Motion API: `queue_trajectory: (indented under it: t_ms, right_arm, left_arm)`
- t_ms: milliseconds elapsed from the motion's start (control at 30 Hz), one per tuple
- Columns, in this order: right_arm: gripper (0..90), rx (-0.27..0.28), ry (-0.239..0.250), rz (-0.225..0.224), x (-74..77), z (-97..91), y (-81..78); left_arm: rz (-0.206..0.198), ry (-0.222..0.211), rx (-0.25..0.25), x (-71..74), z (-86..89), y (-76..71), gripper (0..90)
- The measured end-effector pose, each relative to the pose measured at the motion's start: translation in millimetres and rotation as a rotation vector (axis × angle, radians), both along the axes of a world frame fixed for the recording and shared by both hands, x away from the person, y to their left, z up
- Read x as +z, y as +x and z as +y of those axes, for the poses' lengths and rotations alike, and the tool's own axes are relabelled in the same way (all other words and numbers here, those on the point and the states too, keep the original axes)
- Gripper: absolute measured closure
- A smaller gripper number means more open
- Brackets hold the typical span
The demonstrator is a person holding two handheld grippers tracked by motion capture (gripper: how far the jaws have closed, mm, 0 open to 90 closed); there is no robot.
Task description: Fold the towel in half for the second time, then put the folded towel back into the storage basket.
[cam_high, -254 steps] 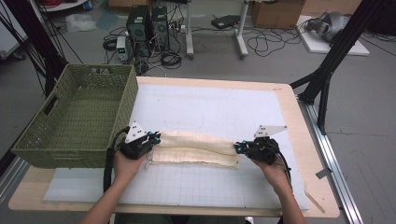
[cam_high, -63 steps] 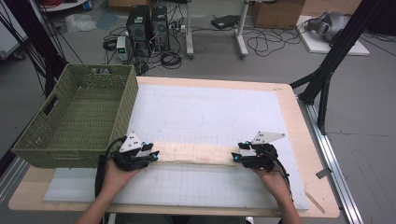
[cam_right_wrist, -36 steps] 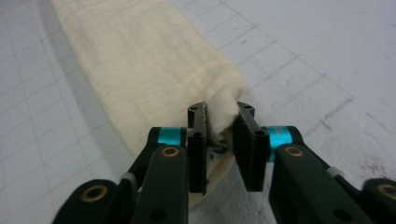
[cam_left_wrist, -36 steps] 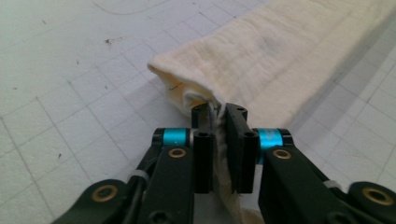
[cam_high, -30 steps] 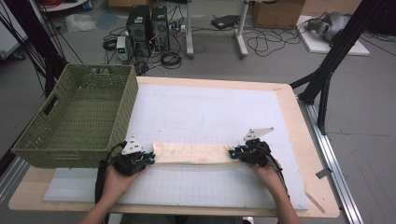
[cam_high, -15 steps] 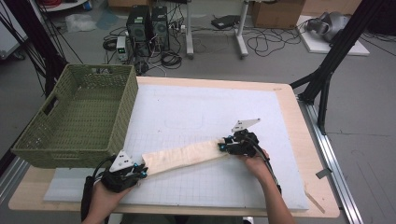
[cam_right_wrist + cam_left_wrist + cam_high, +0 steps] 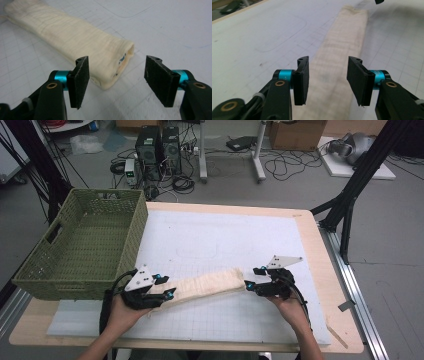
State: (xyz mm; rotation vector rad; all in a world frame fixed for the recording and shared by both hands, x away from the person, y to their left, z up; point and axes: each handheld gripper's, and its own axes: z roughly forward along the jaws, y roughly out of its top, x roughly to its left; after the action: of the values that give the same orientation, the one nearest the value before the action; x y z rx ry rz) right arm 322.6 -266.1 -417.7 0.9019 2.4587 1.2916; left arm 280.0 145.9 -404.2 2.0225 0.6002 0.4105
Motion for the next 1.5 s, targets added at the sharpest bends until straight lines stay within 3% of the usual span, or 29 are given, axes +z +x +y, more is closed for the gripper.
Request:
queue_trajectory:
  t_ms: [133, 267, 367, 400, 467, 567, 767, 867, 967, 1067, 1500]
  right_arm:
    - [30.3, 0.000, -0.022, -0.005, -2.3, -8.0, -12.3]
    - [28.6, -0.014, -0.014, -0.016, -3.2, -18.3, -22.4]
    - [27.4, -0.030, -0.002, -0.026, -1.7, -24.2, -26.8]
    - [27.3, -0.030, -0.002, -0.030, -1.1, -25.6, -27.9]
    - [27.3, -0.037, 0.006, -0.039, 0.1, -27.2, -30.1]
    - [27.0, -0.038, 0.014, -0.043, 1.2, -27.6, -32.1]
    - [26.5, -0.038, 0.012, -0.044, 0.3, -26.1, -32.3]
    - [26.5, -0.030, 0.009, -0.050, 0.8, -23.9, -32.1]
    - [26.4, -0.029, 0.013, -0.050, 0.8, -22.5, -32.7]
    - [26.5, -0.022, 0.005, -0.050, 0.1, -21.3, -32.9]
    - [26.6, -0.026, 0.007, -0.062, 1.4, -23.1, -34.1]
  left_arm:
    - [-0.001, 0.014, -0.053, 4.0, -19.5, 14.6, 48.8]
    - [-0.006, 0.032, -0.080, 5.8, -41.7, 28.9, 44.3]
    - [0.015, 0.043, -0.118, 0.3, -56.3, 35.0, 44.2]
    - [0.027, 0.064, -0.135, -2.7, -58.9, 37.0, 44.3]
    - [0.069, 0.088, -0.147, -9.7, -63.4, 41.3, 44.1]
    - [0.104, 0.095, -0.157, -16.3, -65.8, 46.5, 43.7]
    - [0.136, 0.097, -0.176, -23.0, -64.6, 54.5, 42.9]
    - [0.126, 0.095, -0.191, -23.0, -66.1, 53.6, 40.7]
    - [0.126, 0.137, -0.207, -17.4, -67.8, 51.9, 40.8]
    - [0.115, 0.140, -0.227, -12.2, -69.8, 51.9, 40.7]
    - [0.207, 0.195, -0.264, -30.3, -74.3, 60.3, 38.3]
